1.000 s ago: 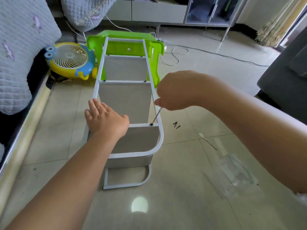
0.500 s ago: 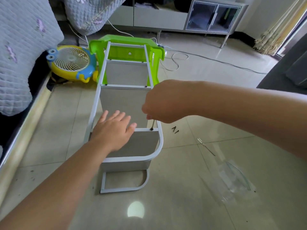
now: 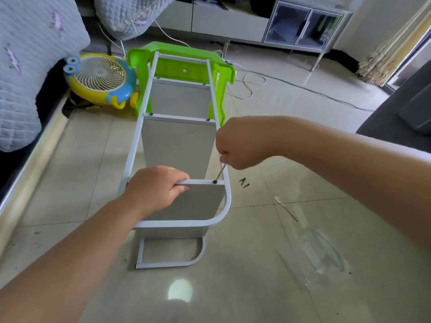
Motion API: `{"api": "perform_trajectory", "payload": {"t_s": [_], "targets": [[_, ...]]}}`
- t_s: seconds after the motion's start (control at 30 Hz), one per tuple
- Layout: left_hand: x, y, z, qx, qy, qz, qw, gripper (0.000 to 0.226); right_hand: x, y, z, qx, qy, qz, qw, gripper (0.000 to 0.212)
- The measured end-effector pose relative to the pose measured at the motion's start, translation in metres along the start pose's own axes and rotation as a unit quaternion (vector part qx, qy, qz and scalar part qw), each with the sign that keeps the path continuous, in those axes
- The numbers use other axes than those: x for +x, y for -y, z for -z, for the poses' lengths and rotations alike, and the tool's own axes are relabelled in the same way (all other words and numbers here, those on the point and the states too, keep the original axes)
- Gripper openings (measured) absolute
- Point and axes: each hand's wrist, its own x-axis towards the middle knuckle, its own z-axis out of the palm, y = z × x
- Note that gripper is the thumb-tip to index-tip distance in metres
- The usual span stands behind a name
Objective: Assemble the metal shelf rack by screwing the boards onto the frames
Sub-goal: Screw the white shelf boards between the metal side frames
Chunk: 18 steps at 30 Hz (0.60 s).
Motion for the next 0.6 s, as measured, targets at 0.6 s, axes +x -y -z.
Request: {"api": "perform_trajectory", "payload": {"t_s": [0.6], "targets": [[-0.002, -0.002, 0.003, -0.003, 0.017, -0.003, 1.0, 0.02, 0.002, 0.023, 0.006, -0.047, 0.034, -0.037, 0.998, 0.02]]}}
